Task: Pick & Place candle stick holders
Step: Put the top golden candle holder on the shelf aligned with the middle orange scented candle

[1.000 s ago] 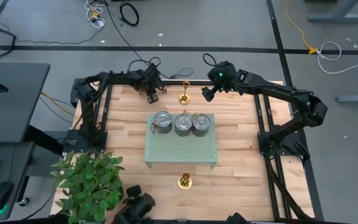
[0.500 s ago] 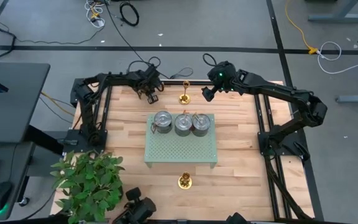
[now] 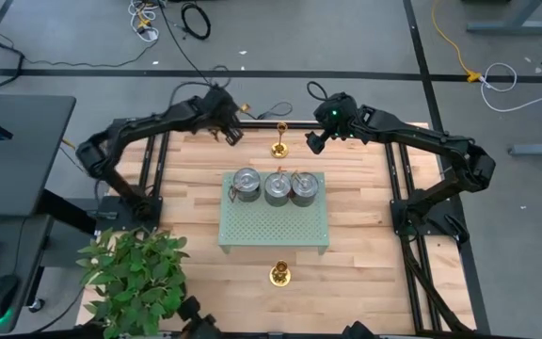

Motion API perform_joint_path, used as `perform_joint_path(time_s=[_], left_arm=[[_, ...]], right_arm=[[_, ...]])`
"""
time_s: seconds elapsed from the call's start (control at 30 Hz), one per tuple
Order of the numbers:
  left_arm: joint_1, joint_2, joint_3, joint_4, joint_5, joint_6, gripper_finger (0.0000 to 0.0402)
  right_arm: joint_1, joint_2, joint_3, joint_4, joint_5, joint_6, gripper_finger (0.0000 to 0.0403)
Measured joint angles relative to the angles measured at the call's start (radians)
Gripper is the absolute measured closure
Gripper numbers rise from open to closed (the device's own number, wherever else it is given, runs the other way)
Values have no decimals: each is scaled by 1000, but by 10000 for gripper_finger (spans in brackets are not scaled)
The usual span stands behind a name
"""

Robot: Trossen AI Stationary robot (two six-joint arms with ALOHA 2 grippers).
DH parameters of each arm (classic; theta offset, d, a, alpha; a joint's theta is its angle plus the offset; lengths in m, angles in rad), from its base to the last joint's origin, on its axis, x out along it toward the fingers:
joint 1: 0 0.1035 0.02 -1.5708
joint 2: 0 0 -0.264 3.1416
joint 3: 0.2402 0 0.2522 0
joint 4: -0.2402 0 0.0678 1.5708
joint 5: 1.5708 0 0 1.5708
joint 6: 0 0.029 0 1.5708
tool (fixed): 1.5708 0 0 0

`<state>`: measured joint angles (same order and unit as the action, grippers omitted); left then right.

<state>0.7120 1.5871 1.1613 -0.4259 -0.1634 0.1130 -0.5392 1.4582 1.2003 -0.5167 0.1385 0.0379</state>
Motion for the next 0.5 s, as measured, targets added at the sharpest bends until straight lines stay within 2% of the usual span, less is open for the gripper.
perform_joint_path(time_s=[0.23,0.5], left_arm=[[-23,-227,1,8,7,-76,391],[-44,-437,1,44,185,-128,391]], right_arm=[[0,0,0,0,0,-4,3],[0,0,0,-1,0,-20,3]])
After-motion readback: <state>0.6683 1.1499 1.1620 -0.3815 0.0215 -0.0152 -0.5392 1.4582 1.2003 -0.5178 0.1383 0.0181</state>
